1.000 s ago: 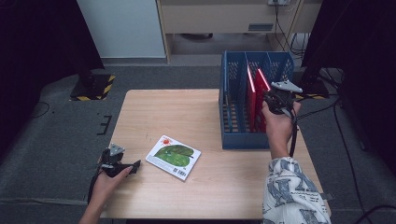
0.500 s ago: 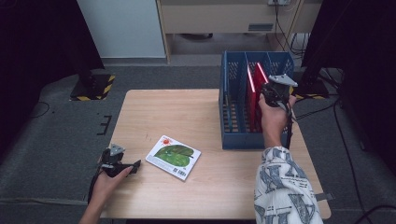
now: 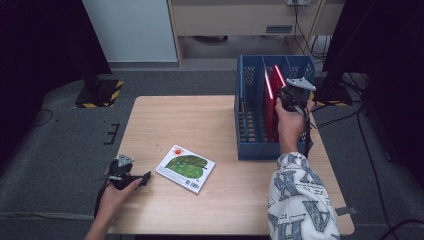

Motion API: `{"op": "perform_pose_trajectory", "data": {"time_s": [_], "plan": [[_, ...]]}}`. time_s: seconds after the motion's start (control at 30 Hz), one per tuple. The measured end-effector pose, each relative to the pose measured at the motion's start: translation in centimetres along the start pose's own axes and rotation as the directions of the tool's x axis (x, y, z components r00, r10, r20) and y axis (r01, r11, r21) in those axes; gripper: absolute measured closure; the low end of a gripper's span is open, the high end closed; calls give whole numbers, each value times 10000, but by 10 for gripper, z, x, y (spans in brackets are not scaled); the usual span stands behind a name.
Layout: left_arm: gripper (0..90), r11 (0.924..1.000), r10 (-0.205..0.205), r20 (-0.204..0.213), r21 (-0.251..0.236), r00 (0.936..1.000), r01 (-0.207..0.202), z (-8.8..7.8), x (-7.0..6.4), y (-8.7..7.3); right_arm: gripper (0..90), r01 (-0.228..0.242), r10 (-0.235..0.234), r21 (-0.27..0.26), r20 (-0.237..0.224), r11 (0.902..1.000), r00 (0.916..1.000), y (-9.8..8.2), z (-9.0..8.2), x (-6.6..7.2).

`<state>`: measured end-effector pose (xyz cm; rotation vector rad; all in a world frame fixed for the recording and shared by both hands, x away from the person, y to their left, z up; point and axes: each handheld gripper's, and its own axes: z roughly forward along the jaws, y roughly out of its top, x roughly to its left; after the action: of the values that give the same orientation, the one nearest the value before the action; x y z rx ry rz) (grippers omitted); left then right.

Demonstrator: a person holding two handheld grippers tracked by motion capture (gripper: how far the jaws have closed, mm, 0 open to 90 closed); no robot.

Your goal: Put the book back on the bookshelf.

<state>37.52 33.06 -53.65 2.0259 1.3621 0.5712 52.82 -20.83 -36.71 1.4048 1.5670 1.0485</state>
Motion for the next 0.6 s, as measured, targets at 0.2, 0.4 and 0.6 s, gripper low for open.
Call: {"op": "perform_pose_trajectory", "data": {"time_s": [0.2,0.4,0.6], "plan": [[15,10000,-1,-2,1,10000,1,0,0,0,722,202,-201,79,-110,9998,9997,2,-6,2],[15,10000,-1,-5,0,10000,1,0,0,0,676,370,-365,161,-281,9992,9989,-1,-17,3],[15,10000,31,-12,23,10000,-31,0,0,0,731,312,-298,364,-381,9989,9988,-4,-18,0]]}}
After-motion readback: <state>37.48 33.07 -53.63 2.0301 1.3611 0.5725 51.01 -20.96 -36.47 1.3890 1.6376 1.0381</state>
